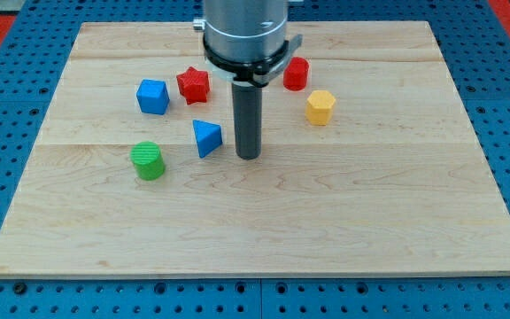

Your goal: Move the yellow heart towards the center

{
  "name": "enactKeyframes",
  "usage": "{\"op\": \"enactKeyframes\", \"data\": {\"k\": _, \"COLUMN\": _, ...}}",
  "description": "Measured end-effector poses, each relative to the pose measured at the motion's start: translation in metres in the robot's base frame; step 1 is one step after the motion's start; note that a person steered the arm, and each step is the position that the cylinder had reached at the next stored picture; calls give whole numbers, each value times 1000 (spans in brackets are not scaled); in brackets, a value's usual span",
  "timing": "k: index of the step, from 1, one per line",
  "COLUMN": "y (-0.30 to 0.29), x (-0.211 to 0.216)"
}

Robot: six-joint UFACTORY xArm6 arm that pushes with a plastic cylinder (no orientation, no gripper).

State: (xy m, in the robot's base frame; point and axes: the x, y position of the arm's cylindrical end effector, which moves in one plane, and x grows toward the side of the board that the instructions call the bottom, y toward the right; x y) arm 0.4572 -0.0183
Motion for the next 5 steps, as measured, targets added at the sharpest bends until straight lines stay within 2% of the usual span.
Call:
{"op": "enactKeyframes", "data": {"k": 3, "y": 14, "x": -2}}
{"op": "enactKeyframes", "data": {"k": 5, "y": -7, "x": -31}}
